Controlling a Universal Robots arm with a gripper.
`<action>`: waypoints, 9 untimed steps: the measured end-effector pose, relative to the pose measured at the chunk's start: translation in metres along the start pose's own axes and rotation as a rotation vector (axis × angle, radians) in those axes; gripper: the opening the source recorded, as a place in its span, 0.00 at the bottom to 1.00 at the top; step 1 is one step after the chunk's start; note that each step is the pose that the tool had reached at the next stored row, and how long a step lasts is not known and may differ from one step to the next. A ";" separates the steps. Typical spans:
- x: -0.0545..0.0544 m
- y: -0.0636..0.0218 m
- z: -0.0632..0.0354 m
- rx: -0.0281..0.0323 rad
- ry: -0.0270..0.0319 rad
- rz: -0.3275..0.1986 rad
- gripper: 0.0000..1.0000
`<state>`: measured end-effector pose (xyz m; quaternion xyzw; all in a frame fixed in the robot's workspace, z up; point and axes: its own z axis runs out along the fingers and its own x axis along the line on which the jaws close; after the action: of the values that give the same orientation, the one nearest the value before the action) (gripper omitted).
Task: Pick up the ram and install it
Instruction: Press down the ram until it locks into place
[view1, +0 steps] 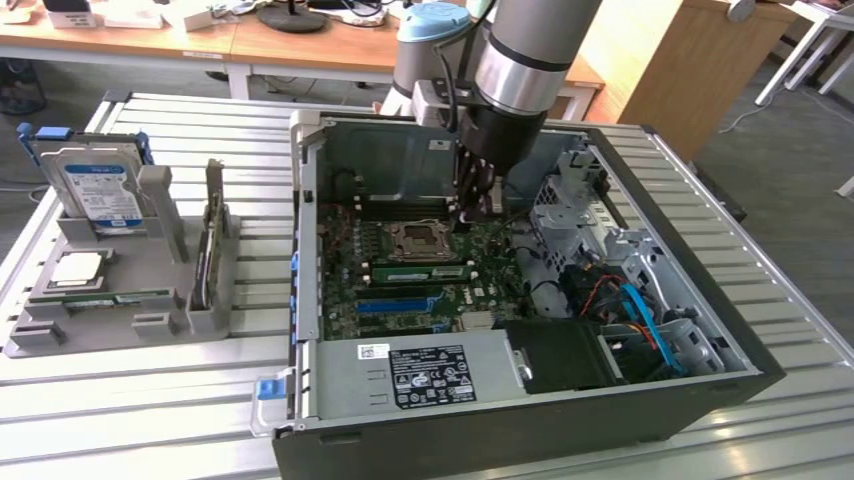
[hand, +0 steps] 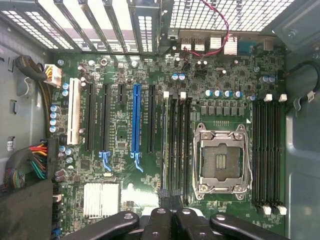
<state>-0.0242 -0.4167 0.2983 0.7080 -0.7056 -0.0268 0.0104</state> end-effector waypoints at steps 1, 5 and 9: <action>0.000 -0.0008 -0.0001 0.0001 0.0000 0.000 0.11; 0.000 -0.0067 -0.0003 0.0000 0.0000 0.000 0.11; 0.000 -0.0145 -0.0006 0.0000 0.0001 -0.002 0.11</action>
<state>-0.0098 -0.4167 0.2982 0.7086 -0.7051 -0.0267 0.0104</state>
